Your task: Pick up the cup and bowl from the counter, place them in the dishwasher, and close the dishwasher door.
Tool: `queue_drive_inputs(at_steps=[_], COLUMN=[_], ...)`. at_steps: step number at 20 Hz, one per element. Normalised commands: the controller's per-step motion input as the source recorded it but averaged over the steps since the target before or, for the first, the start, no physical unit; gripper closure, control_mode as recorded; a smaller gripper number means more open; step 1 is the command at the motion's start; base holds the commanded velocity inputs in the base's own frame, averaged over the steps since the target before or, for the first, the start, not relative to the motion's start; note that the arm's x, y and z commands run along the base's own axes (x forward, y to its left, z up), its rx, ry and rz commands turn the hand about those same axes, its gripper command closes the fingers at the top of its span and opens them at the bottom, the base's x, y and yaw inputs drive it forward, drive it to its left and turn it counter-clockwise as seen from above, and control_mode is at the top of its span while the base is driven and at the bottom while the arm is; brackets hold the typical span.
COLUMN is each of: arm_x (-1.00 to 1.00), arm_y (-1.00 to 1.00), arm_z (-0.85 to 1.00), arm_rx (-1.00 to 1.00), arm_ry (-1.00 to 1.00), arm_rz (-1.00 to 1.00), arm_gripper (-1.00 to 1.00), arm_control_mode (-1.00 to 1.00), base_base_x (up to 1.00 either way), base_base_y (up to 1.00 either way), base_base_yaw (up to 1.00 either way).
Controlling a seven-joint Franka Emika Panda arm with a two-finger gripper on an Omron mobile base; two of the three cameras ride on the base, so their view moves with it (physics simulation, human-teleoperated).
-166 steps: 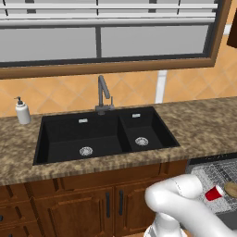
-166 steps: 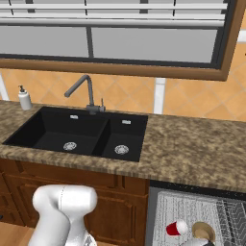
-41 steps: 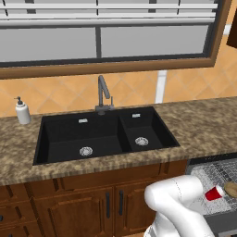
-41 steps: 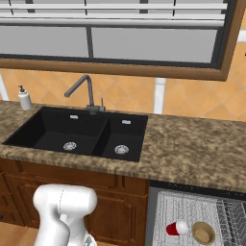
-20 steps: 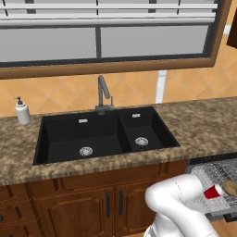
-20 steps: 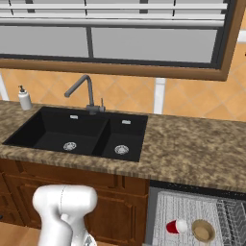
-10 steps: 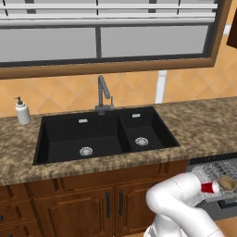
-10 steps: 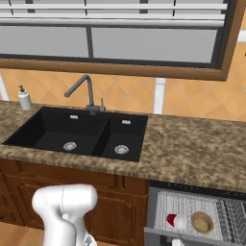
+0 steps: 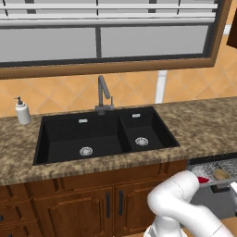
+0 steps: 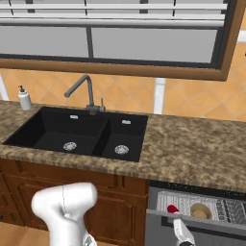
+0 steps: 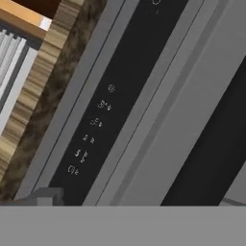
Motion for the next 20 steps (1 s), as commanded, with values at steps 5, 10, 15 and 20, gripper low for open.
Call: queue_drive_inputs(at_steps=[5,10,15,20], arm_x=[0.99,0.93,0.81,0.76], arm_y=[0.22,0.17,0.15,0.10], arm_z=[-0.01,-0.06,-0.01,-0.01], arm_rx=[0.00,0.00,0.00,0.01], arm_ry=[-0.03,-0.01,-0.05,-0.08], arm_rz=[0.06,0.05,0.05,0.03], arm_gripper=[-1.00,-1.00,-1.00,-1.00], arm_control_mode=[-1.00,-1.00,-1.00,-1.00], base_base_x=[0.00,0.00,0.00,0.00], base_base_y=[0.00,0.00,0.00,0.00], base_base_yaw=[0.00,0.00,0.00,0.00])
